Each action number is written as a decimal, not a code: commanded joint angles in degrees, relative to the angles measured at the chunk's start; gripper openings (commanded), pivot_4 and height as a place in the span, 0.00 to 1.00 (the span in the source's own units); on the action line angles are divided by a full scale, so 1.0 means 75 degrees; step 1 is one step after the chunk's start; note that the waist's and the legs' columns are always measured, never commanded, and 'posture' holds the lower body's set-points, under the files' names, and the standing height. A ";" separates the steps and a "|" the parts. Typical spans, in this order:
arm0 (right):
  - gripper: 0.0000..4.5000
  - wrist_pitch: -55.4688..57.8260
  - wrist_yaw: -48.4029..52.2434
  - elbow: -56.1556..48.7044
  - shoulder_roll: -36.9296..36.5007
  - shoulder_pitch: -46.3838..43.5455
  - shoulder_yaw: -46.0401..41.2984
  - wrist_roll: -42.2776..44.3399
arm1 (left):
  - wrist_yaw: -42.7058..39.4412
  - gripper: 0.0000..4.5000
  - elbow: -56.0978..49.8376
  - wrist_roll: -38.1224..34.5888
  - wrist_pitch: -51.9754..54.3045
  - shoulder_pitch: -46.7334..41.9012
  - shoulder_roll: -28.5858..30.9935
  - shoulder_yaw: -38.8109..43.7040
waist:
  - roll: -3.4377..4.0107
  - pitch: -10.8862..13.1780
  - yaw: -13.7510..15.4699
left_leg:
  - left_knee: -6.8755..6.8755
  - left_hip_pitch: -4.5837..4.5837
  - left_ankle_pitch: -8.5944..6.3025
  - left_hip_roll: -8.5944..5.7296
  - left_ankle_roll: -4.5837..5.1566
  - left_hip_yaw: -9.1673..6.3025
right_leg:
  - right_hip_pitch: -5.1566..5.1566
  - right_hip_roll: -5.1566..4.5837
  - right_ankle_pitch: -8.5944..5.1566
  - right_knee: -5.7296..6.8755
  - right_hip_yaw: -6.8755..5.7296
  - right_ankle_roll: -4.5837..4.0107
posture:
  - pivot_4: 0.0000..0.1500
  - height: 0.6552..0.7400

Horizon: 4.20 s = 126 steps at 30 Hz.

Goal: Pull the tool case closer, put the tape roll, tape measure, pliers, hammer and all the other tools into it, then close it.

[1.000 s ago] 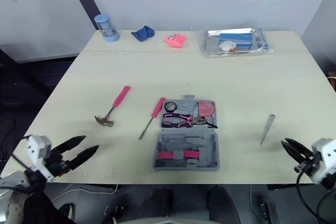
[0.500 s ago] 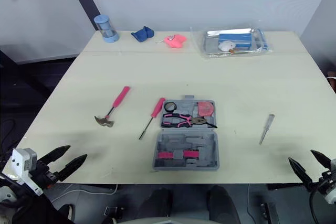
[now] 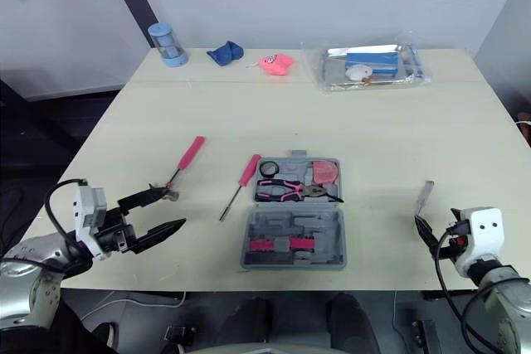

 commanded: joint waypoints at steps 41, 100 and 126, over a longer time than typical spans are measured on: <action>0.01 -0.0706 0.0868 0.0606 -0.0749 -0.1212 0.0882 -0.0680 | -0.1966 1.00 -0.1152 -0.0678 0.0544 -0.1807 0.0793 -0.1101 | 0.0033 0.0021 -0.0065 | 0.0000 -0.0003 0.0000 -0.0001 0.0002 0.0003 | -0.0007 0.0003 0.0001 0.0003 0.0002 0.0001 | 1.00 1.00; 0.01 0.3358 0.4259 0.0943 -0.1059 -0.8203 0.9085 -0.3411 | -0.2101 1.00 0.0430 -0.0028 -0.1038 -0.0993 0.1572 -0.0877 | -0.0003 0.0062 -0.0196 | 0.0020 -0.0100 0.0003 -0.0001 -0.0002 -0.0082 | -0.0080 0.0003 0.0004 0.0015 -0.0082 -0.0005 | 1.00 1.00; 0.01 0.2944 0.4243 0.1621 0.0139 -0.8165 0.8908 -0.3936 | -0.2045 1.00 0.0507 0.0067 -0.1152 -0.0958 0.1434 -0.0862 | -0.0005 0.0060 -0.0320 | 0.0021 -0.0093 0.0004 0.0001 -0.0001 -0.0087 | -0.0080 0.0006 0.0010 0.0027 -0.0084 -0.0013 | 1.00 1.00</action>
